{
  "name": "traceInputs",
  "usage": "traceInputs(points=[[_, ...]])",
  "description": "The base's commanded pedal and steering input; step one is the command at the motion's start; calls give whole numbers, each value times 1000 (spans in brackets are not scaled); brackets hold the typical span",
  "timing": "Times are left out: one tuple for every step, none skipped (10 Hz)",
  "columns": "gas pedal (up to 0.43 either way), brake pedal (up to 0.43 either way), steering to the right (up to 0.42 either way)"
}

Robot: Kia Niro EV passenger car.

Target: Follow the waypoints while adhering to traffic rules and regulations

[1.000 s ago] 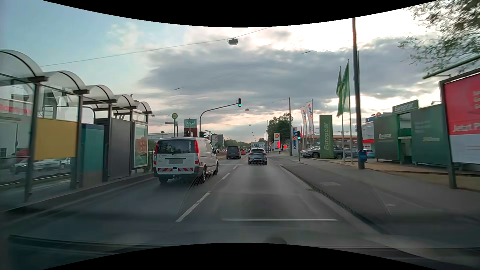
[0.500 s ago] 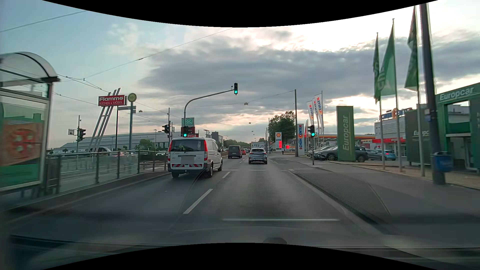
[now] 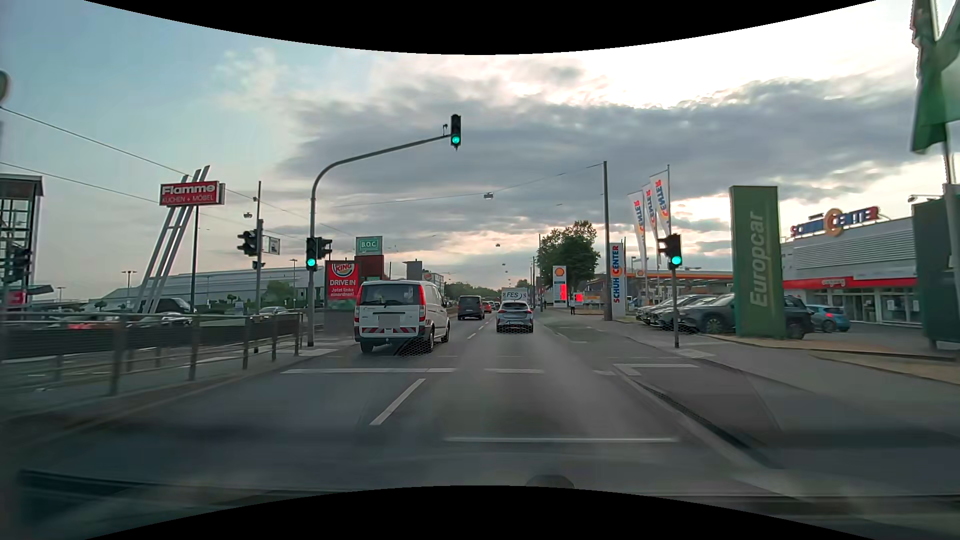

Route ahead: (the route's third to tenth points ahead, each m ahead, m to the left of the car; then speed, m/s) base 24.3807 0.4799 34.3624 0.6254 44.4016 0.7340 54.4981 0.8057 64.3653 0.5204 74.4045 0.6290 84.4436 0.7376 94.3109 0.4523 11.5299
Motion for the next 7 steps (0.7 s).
traceInputs(points=[[39,0,-1],[39,0,-1],[39,0,-2],[39,0,-2],[39,0,-2],[39,0,-2],[39,0,-2]])
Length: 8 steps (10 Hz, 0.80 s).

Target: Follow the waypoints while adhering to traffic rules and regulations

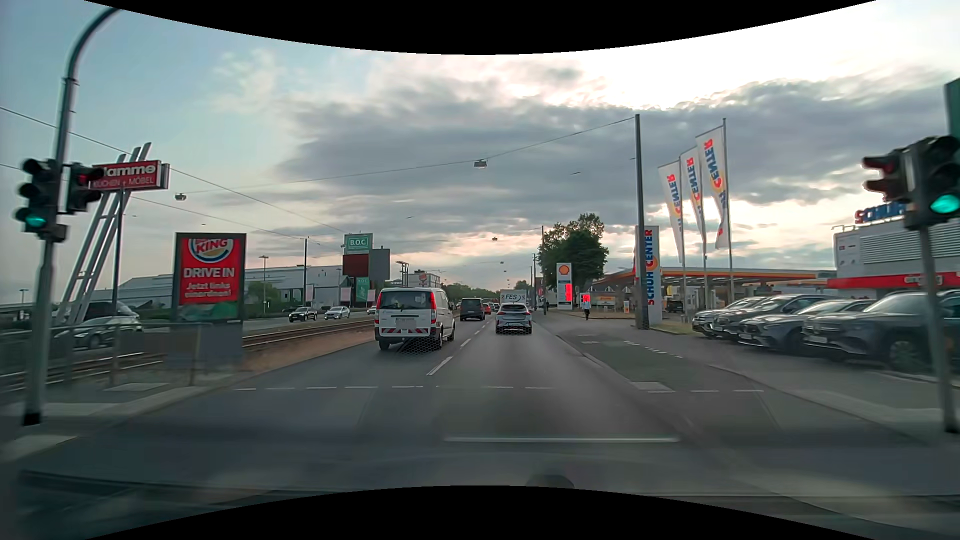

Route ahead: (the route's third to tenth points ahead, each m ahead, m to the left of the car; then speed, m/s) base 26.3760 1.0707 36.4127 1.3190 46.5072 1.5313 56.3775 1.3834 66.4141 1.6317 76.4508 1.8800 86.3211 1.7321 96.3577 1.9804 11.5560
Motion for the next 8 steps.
traceInputs(points=[[39,0,-2],[39,0,-2],[39,0,-3],[39,0,-2],[39,0,-2],[39,0,-3],[39,0,-3],[39,0,-3]])
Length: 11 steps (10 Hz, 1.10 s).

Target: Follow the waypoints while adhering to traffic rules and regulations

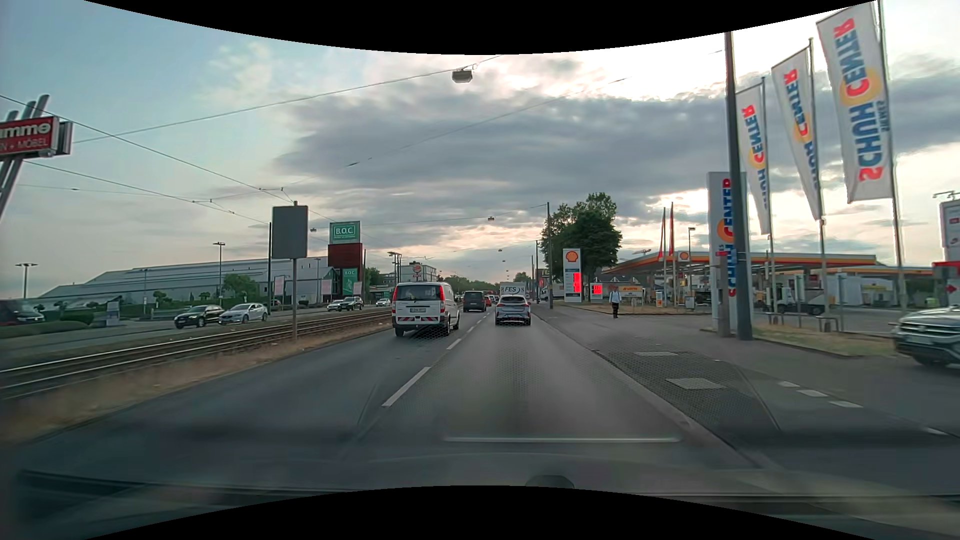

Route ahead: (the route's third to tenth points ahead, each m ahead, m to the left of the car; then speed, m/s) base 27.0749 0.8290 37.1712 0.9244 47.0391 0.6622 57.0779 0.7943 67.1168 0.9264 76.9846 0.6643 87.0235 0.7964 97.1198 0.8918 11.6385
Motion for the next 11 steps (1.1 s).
traceInputs(points=[[39,0,-3],[39,0,-3],[39,0,-3],[39,0,-3],[39,0,-3],[39,0,-3],[39,0,-2],[39,0,-3],[39,0,-3],[39,0,-2],[39,0,-3]])
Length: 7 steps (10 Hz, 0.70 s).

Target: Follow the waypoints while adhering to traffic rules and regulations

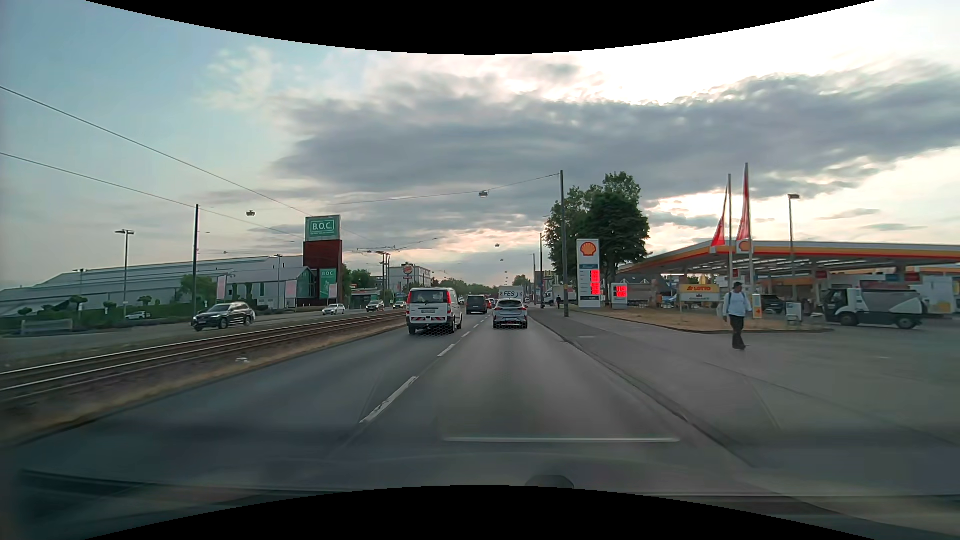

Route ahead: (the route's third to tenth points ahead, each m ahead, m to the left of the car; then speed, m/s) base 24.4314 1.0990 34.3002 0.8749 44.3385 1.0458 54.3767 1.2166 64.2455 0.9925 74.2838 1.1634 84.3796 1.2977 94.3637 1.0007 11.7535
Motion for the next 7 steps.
traceInputs(points=[[39,0,-2],[20,0,-3],[8,0,-5],[8,0,-9],[0,0,-10],[0,0,-9],[0,0,-8]])
